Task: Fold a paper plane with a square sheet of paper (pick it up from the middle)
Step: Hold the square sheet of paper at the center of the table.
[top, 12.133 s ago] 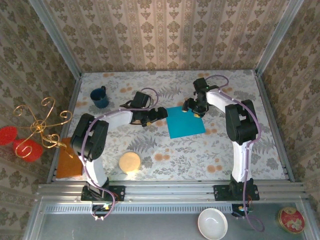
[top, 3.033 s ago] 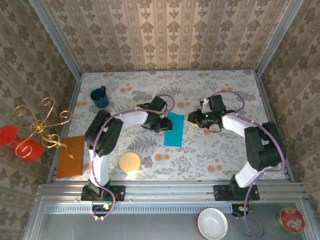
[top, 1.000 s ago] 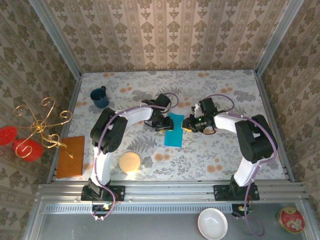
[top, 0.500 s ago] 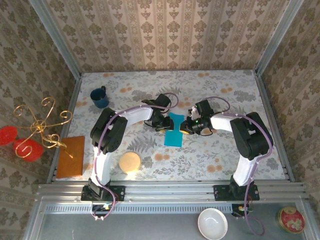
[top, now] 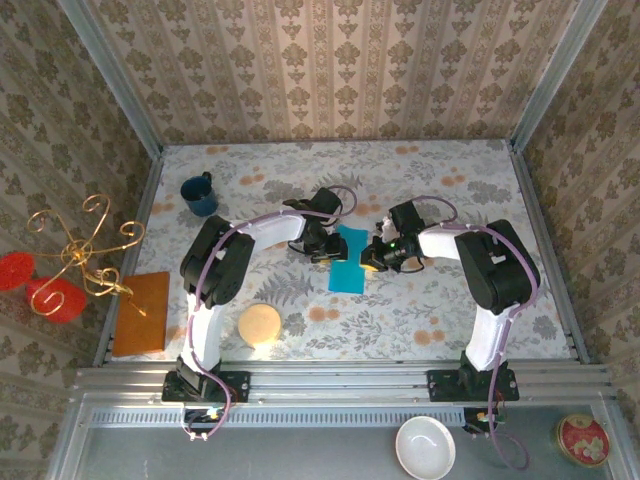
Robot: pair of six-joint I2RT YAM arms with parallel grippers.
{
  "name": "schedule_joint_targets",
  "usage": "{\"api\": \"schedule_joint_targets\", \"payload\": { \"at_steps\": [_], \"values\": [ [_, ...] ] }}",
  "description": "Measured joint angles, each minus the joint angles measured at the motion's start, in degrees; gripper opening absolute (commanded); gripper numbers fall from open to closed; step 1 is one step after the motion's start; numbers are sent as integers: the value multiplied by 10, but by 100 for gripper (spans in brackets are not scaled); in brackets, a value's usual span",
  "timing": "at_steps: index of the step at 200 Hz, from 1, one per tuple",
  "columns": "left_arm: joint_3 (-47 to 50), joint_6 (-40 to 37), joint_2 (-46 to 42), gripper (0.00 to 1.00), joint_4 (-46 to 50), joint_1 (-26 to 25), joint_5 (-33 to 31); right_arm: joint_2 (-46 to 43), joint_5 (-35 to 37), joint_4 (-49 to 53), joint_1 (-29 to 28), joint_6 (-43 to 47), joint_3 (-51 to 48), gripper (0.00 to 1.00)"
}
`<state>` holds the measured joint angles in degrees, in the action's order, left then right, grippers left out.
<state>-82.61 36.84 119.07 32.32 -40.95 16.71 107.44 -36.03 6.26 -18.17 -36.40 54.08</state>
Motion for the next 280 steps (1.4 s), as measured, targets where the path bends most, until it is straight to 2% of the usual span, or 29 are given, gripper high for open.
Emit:
{"api": "schedule_joint_targets", "payload": {
  "at_steps": [54, 87, 113, 124, 193, 280],
  "values": [
    [8, 10, -32, 47, 1, 8, -10, 18, -3, 42, -1, 32, 33, 8],
    [11, 9, -89, 40, -2, 21, -16, 31, -4, 56, -8, 50, 53, 7],
    [9, 5, -105, 31, -10, 4, -9, 36, -5, 62, -10, 57, 61, 7],
    [9, 6, -101, 27, -10, -5, 0, 37, -6, 63, -10, 61, 63, 7],
    [-4, 10, -44, 19, -12, -17, 66, 42, -8, 73, -10, 69, 70, 6],
    [-39, 10, 8, 14, -3, -17, 90, 43, -9, 75, -10, 69, 71, 6]
  ]
}}
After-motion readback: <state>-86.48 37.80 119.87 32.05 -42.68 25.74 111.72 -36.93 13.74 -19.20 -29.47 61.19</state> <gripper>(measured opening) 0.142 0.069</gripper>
